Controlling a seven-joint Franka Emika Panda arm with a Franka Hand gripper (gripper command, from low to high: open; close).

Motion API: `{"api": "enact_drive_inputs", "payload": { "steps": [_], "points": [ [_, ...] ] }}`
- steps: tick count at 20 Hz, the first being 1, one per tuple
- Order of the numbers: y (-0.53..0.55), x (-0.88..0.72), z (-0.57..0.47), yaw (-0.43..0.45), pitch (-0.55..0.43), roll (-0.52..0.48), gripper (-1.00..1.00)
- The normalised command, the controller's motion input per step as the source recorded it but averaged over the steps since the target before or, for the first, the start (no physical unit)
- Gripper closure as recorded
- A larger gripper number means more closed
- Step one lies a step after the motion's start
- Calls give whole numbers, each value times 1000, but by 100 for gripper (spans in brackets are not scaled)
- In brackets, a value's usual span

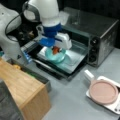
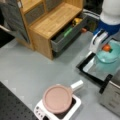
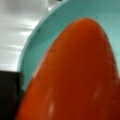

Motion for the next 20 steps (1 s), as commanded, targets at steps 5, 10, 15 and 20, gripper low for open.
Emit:
{"api": "enact_drive_inputs", "payload": {
  "steps": [5,10,15,20],
  "points": [
    [-20,-225,-78,42,-119,187,100],
    [-6,-153,-94,-36,-50,170,-100],
    [15,-94,-102,-58,-73,135,-100],
    [18,-115,-95,-32,-78,110,-100]
  ]
}}
